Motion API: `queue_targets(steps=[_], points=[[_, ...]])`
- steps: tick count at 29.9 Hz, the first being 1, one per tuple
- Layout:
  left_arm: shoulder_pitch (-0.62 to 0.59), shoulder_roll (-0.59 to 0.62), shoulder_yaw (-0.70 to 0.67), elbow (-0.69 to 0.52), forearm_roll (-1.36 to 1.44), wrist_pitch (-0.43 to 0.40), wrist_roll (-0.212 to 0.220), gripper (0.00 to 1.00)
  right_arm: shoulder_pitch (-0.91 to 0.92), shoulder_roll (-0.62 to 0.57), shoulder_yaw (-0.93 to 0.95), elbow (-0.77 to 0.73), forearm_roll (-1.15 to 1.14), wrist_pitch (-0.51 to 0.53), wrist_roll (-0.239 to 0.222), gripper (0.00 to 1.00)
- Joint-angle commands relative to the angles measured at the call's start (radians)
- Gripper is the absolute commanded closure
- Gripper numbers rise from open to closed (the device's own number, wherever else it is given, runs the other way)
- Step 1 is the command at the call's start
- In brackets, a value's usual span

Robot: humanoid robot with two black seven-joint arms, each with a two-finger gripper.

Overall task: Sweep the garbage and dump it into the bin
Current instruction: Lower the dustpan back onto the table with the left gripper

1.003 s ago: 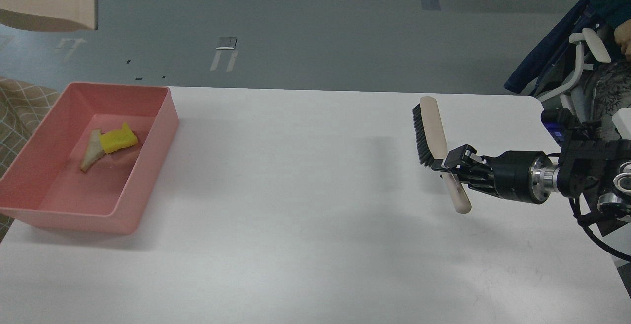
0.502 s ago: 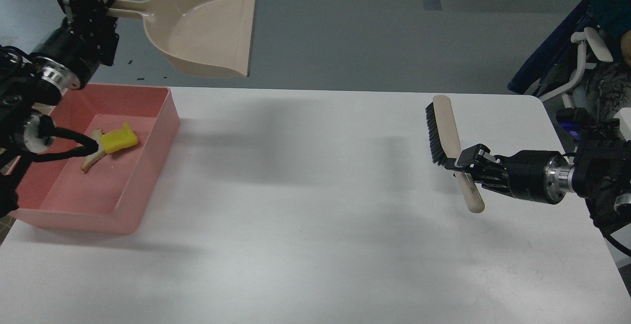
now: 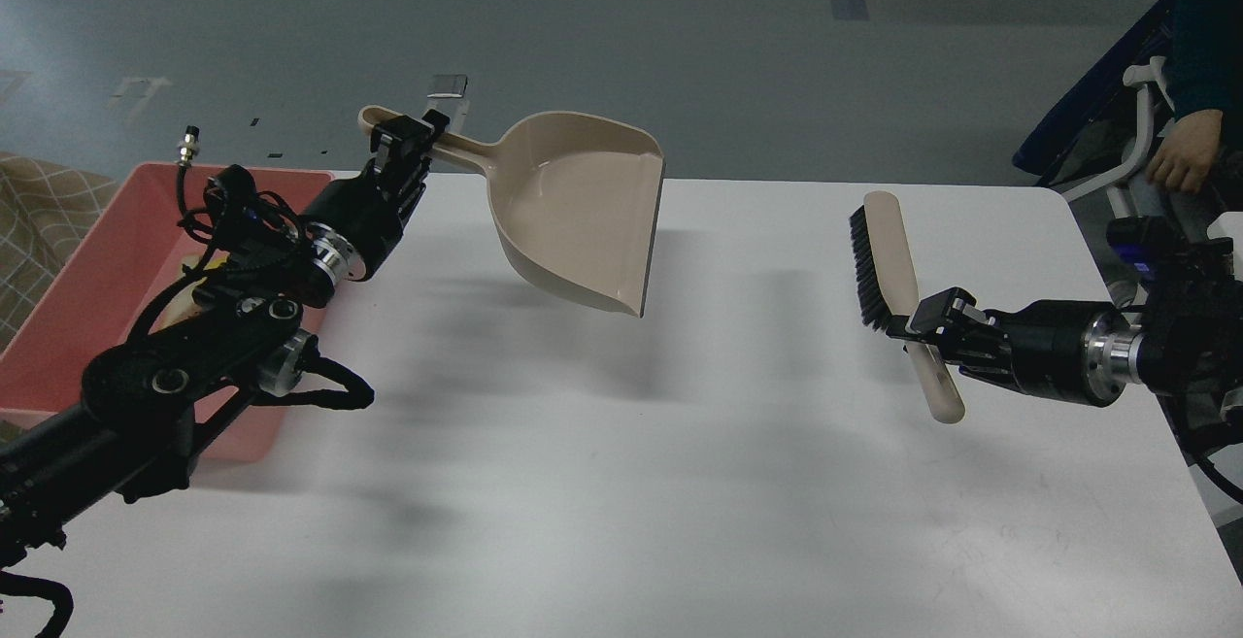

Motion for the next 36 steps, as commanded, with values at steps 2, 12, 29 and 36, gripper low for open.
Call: queue_targets(steps=[2, 12, 29, 36], points=[[0.035, -0.041, 0.009, 0.024, 0.084, 0.052, -0.006, 1.0, -0.002, 0.0, 0.0, -0.002, 0.0, 0.0, 0.0, 1.0], [0.094, -0.101, 0.009, 0.048, 0.167, 0.086, -0.011, 1.0, -0.014, 0.0, 0.0, 0.0, 0.0, 0.0, 0.0, 1.0], [0.119, -0.164, 0.011, 0.059, 0.167, 0.094, -0.011, 1.0, -0.021, 0.001, 0.0, 0.0, 0.0, 0.0, 0.001, 1.0], [0.116, -0.198, 0.011, 0.084, 0.167, 0.094, -0.011, 1.0, -0.026, 0.001, 0.0, 0.001, 0.0, 0.0, 0.003, 1.0]])
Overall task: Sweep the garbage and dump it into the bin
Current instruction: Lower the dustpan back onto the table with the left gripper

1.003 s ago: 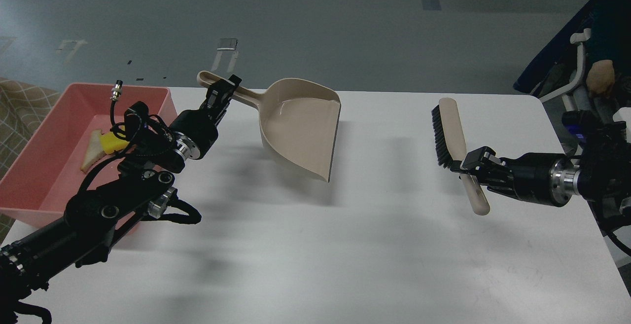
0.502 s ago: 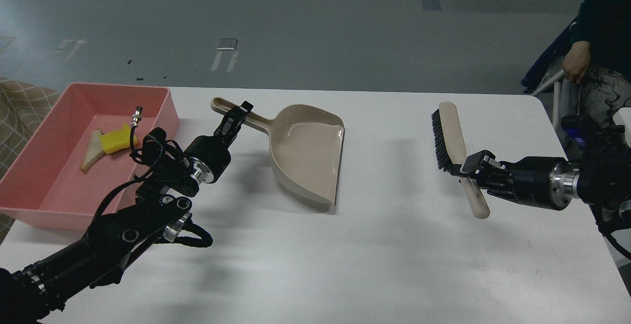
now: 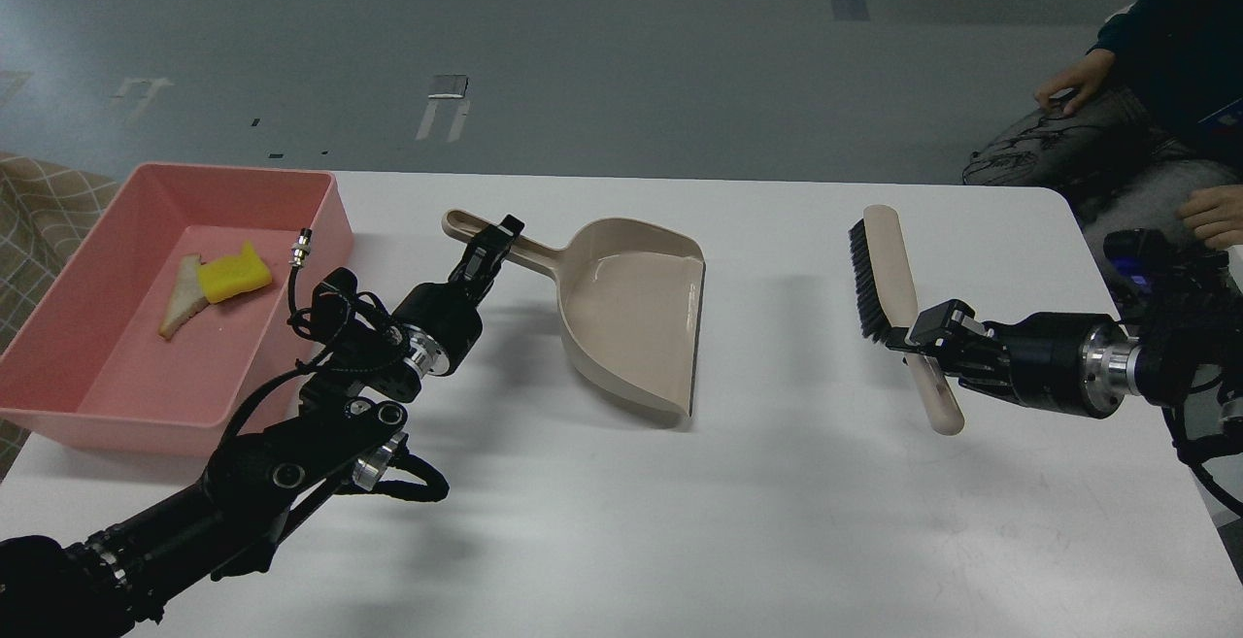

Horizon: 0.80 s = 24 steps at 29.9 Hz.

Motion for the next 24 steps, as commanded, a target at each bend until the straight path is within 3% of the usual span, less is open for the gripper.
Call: queue_targets(steps=[1, 21, 22, 24], points=[[0.0, -0.005, 0.0, 0.004, 0.0, 0.0, 0.0, 1.0, -0.002, -0.001, 0.0, 0.001, 0.0, 0.0, 0.001, 1.0], [0.017, -0.005, -0.003, 0.016, -0.002, 0.021, -0.003, 1.0, -0.002, 0.0, 0.003, -0.001, 0.0, 0.0, 0.001, 1.0], [0.018, -0.005, -0.003, 0.016, -0.002, 0.026, -0.003, 0.99, -0.002, 0.0, 0.003, 0.0, 0.0, 0.0, 0.001, 1.0], [0.018, -0.005, -0.003, 0.016, -0.003, 0.055, -0.003, 0.82, -0.002, 0.0, 0.003, 0.001, 0.0, 0.0, 0.001, 1.0]])
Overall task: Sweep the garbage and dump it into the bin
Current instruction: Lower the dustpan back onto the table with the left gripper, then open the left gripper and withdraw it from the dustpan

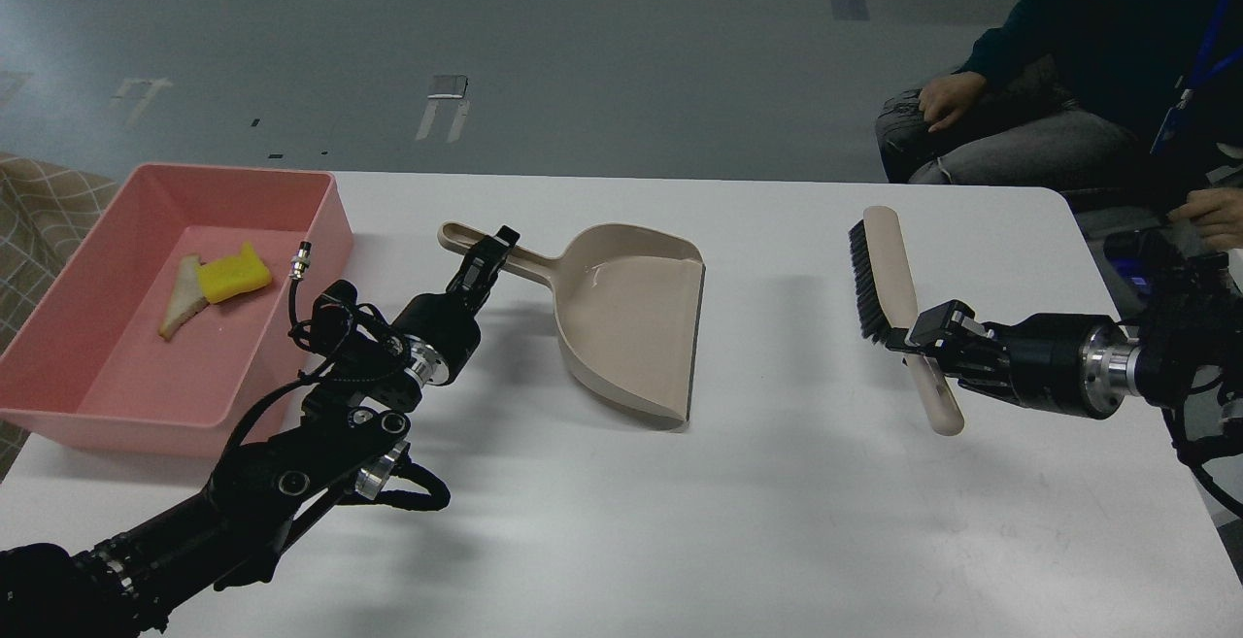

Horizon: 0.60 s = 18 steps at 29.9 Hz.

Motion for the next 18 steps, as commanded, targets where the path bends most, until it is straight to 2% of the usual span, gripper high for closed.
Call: queue_targets(steps=[1, 2, 4, 7, 8, 14, 18], points=[[0.001, 0.0, -0.001, 0.0, -0.003, 0.033, 0.0, 0.77, 0.0, 0.0, 0.0, 0.001, 0.0, 0.0, 0.0, 1.0], [0.001, 0.0, -0.001, 0.0, -0.003, 0.038, 0.0, 0.68, 0.0, 0.0, 0.0, 0.001, 0.0, 0.0, 0.0, 1.0], [0.001, 0.0, -0.001, 0.0, -0.003, 0.038, 0.0, 0.61, 0.0, 0.0, 0.0, 0.001, 0.0, 0.0, 0.0, 1.0], [-0.001, 0.0, -0.001, 0.0, -0.006, 0.038, -0.005, 0.41, 0.0, 0.0, 0.0, 0.001, 0.0, 0.0, 0.0, 1.0], [-0.001, 0.0, -0.001, 0.0, -0.004, 0.038, -0.019, 0.35, 0.0, 0.0, 0.0, 0.001, 0.0, 0.0, 0.0, 1.0], [-0.001, 0.0, -0.001, 0.0, -0.004, 0.038, -0.031, 0.29, 0.0, 0.0, 0.0, 0.001, 0.0, 0.0, 0.0, 1.0], [0.004, 0.005, 0.002, -0.004, -0.001, 0.033, -0.033, 0.11, 0.0, 0.0, 0.0, 0.001, 0.0, 0.0, 0.0, 1.0]])
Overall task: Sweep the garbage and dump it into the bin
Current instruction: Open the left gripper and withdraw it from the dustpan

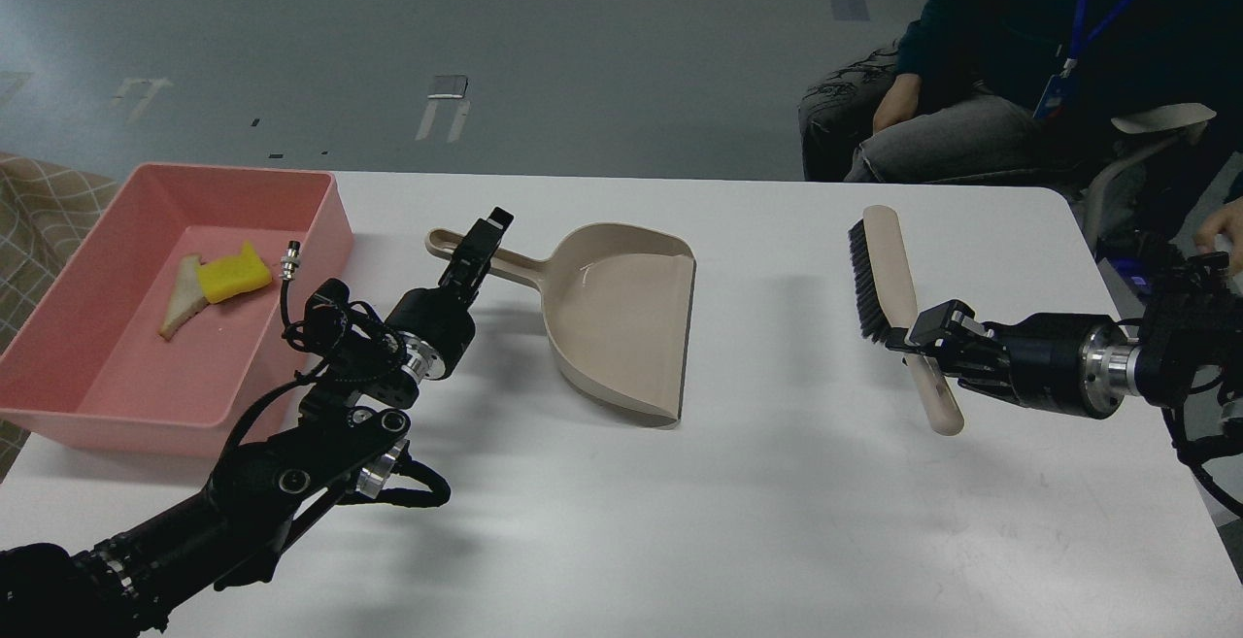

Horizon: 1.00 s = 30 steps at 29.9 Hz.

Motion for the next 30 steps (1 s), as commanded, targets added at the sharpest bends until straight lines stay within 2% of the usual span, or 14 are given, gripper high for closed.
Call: queue_targets(steps=[1, 7, 22, 30], points=[[0.013, 0.009, 0.015, -0.008, 0.003, -0.008, -0.004, 0.07, 0.0, 0.0, 0.0, 0.0, 0.0, 0.0, 0.0, 1.0], [0.037, 0.023, 0.028, -0.014, 0.002, -0.008, -0.009, 0.03, 0.0, 0.001, 0.001, 0.0, 0.0, 0.0, 0.0, 1.0], [0.067, 0.024, 0.029, -0.018, 0.003, -0.008, -0.013, 0.03, 0.0, 0.001, 0.003, 0.0, 0.0, 0.0, 0.0, 1.0], [0.112, 0.098, 0.026, -0.089, 0.003, -0.006, -0.013, 0.03, -0.002, 0.001, 0.003, 0.0, 0.0, 0.0, 0.0, 1.0]])
